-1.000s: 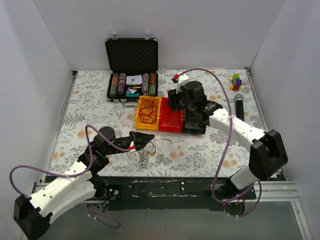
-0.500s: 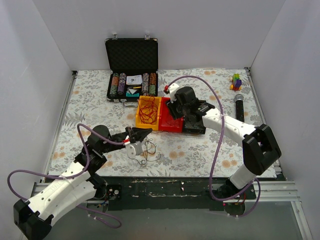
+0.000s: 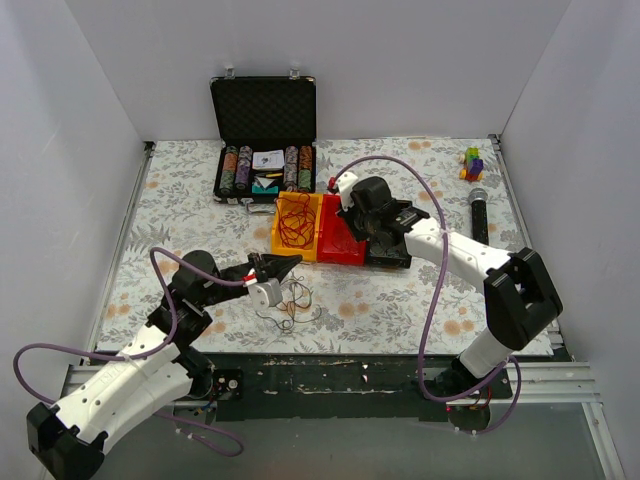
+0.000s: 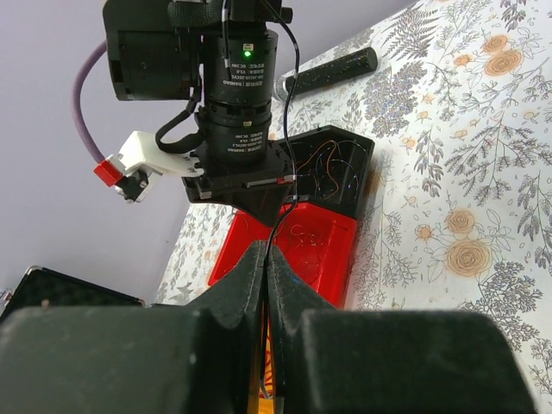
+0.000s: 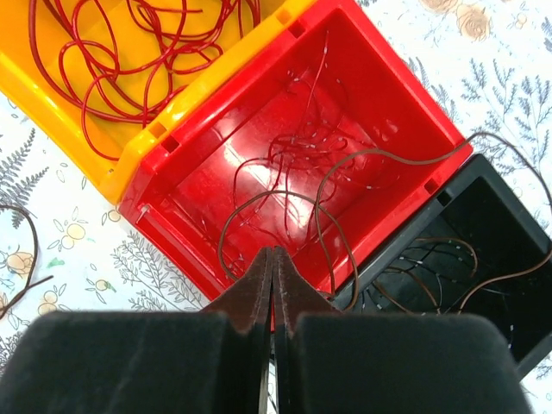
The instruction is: Untangle the cables
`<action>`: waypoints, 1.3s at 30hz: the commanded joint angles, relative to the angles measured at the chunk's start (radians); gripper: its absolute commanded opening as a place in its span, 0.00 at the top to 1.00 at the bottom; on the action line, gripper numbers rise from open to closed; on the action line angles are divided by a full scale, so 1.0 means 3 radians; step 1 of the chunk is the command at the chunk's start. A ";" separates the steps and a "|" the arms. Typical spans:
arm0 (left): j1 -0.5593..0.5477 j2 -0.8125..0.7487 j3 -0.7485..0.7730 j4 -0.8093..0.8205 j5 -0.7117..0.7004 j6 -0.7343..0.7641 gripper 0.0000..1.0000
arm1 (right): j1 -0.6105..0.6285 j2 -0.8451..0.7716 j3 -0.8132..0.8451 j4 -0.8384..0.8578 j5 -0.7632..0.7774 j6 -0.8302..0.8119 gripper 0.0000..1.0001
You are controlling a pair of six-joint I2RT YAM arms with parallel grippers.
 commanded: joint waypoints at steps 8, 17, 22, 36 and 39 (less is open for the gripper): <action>0.0038 -0.0068 0.0083 0.0042 -0.0016 -0.0022 1.00 | -0.0115 -0.0408 -0.0234 0.0141 0.0601 0.0127 0.99; 0.0038 -0.0078 0.0063 0.0067 0.0015 0.0013 1.00 | -0.0524 -0.0899 -0.0597 0.0111 0.1220 0.0444 0.99; 0.0033 -0.0078 0.0052 0.0088 0.0041 0.0003 1.00 | -0.0601 -0.1012 -0.0731 0.0075 0.1180 0.0572 0.99; 0.0038 0.0008 0.0251 0.0491 0.0128 -0.0353 1.00 | -0.0514 -0.1553 -0.0868 0.0738 -0.0505 0.0644 0.48; 0.0038 0.0085 0.0456 0.0721 0.0087 -0.0467 0.99 | -0.0351 -0.1646 -0.1124 0.1163 -0.1115 0.0822 0.26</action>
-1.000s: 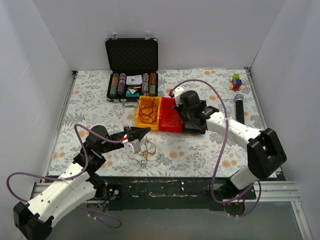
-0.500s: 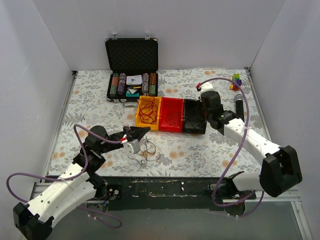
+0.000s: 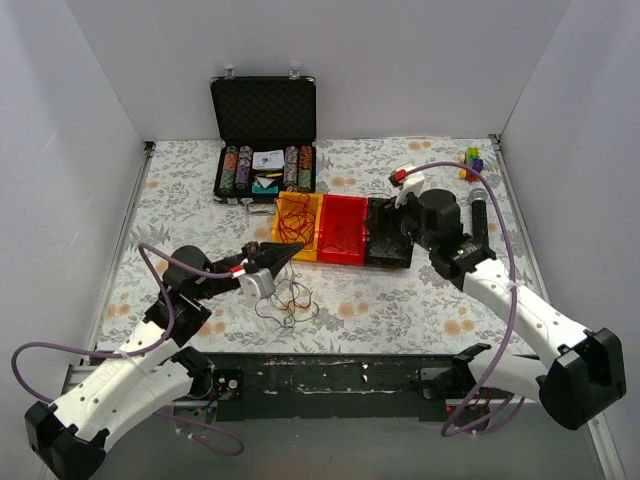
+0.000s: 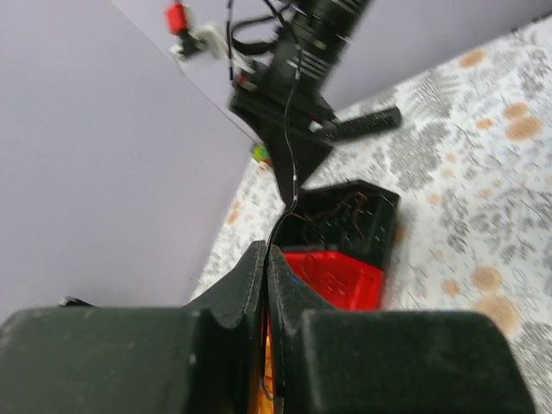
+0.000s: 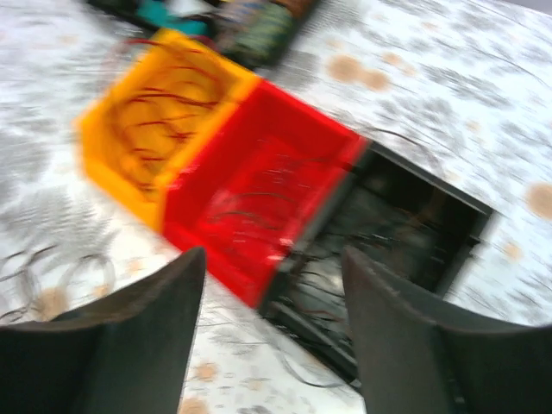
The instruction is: Untangle the cables
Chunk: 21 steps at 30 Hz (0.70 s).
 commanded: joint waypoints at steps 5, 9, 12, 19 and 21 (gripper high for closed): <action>0.0010 0.0043 0.0499 0.0482 0.0032 -0.0401 0.98 | 0.0730 0.0013 -0.0638 0.1445 -0.1166 0.0524 0.17; 0.0010 0.0023 0.0616 0.0390 0.0047 -0.0540 0.99 | 0.1154 0.0324 -0.0849 0.2054 -0.1064 0.0770 0.15; 0.0015 0.0028 0.0652 0.0318 0.0063 -0.0545 0.99 | 0.1380 0.0636 -0.0793 0.2320 -0.1018 0.0883 0.14; 0.0020 0.0013 0.0683 0.0252 0.0083 -0.0540 1.00 | 0.1728 0.1316 -0.0543 0.2414 -0.0809 0.0894 0.12; 0.0020 -0.0008 0.0688 0.0216 0.0058 -0.0515 1.00 | 0.1820 0.1526 -0.0430 0.2260 -0.0691 0.0796 0.12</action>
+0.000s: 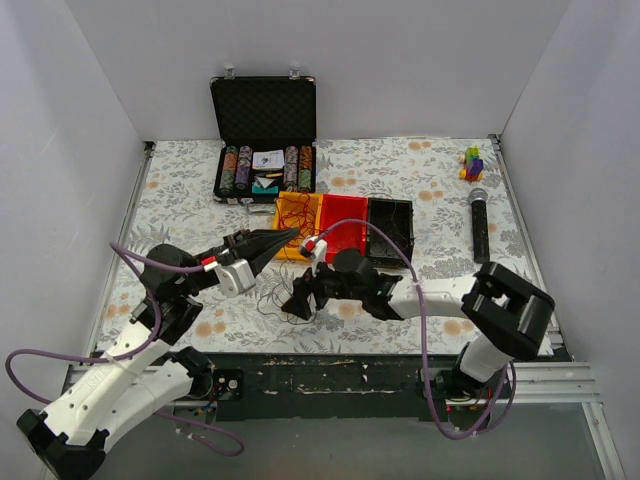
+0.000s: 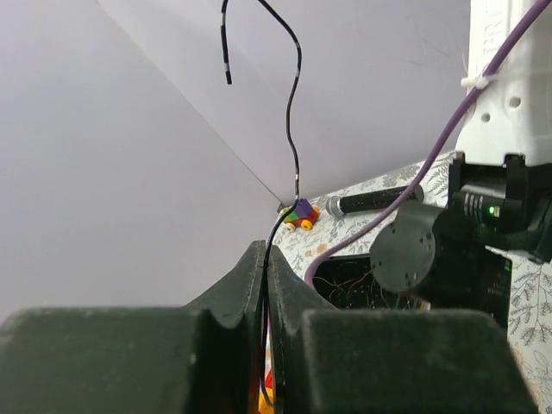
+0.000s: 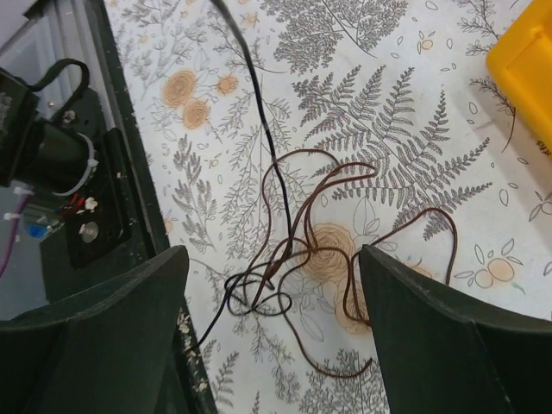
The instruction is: Untangle the cables
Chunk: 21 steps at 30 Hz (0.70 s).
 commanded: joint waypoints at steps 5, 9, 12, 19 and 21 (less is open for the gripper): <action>0.0039 -0.0107 0.0144 -0.0198 -0.0031 -0.0002 1.00 | 0.0283 0.0642 0.0626 -0.0356 0.0565 -0.0277 0.16; 0.0044 -0.0128 0.0165 -0.0229 -0.0072 0.0054 1.00 | 0.0284 0.0638 0.0735 -0.0612 0.0967 -0.0323 0.70; 0.0050 -0.0153 0.0139 -0.0305 -0.0189 0.0121 1.00 | 0.0243 0.0251 0.0608 -0.0710 0.1270 -0.0435 0.99; 0.0060 -0.0266 -0.0234 -0.0367 -0.0348 -0.0027 1.00 | -0.0084 -0.1038 0.0065 -0.0756 0.1236 -0.0507 0.99; 0.0060 -0.0246 -0.0356 -0.0357 -0.0343 -0.0139 1.00 | -0.0253 -0.1427 -0.0027 -0.0792 0.1032 -0.0462 0.99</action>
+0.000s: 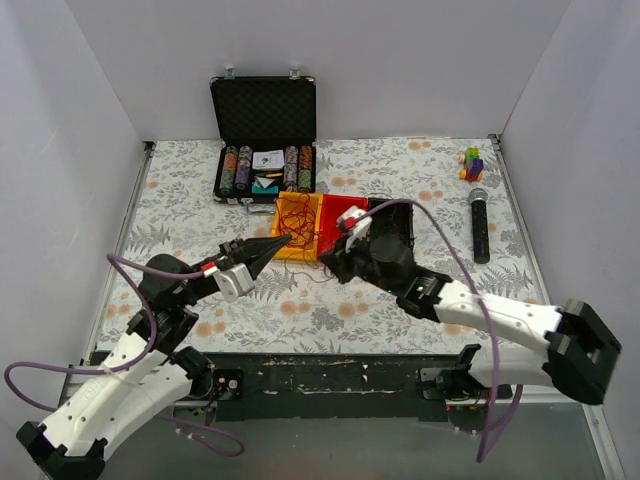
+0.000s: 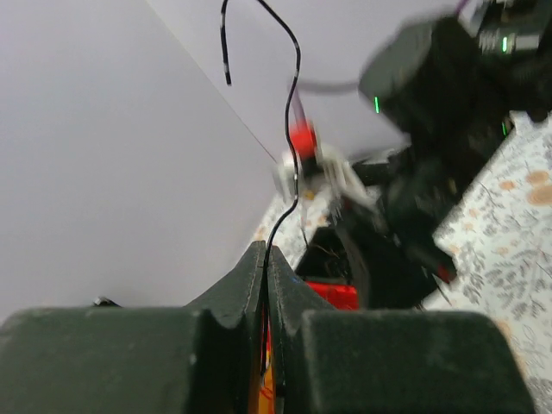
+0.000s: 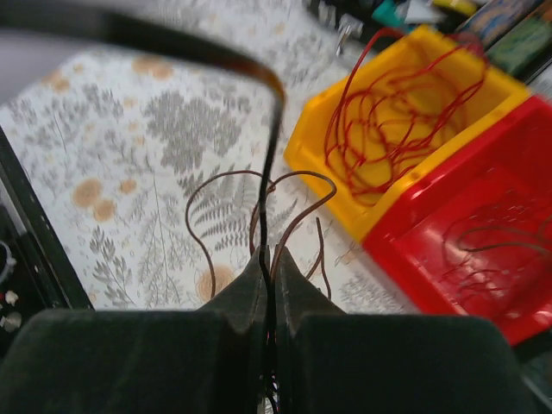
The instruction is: Untangle the cables
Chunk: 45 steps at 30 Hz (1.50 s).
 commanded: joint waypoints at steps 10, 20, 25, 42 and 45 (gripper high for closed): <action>-0.0008 0.0894 -0.0102 0.0153 0.0299 -0.0574 1.00 | -0.0758 -0.1462 -0.0084 -0.0318 -0.0669 0.0214 0.99; -0.0274 0.2408 0.0634 0.0445 0.0065 -0.0400 1.00 | -0.1417 -0.1329 0.0361 -0.0809 -0.0330 -0.0026 0.99; -0.0315 0.3236 0.1421 -0.0101 -0.0165 -0.0493 1.00 | -0.1837 -0.1110 0.0310 -0.0727 -0.0663 0.0004 0.99; -0.0483 0.4572 0.2512 -0.0634 -0.0718 -0.0334 1.00 | -0.2206 0.0010 0.0248 -0.0257 -0.0387 0.0147 0.99; -0.0488 0.4644 0.2532 -0.0516 -0.0759 -0.0334 1.00 | -0.2206 0.0113 0.0218 -0.0196 -0.0377 0.0224 0.99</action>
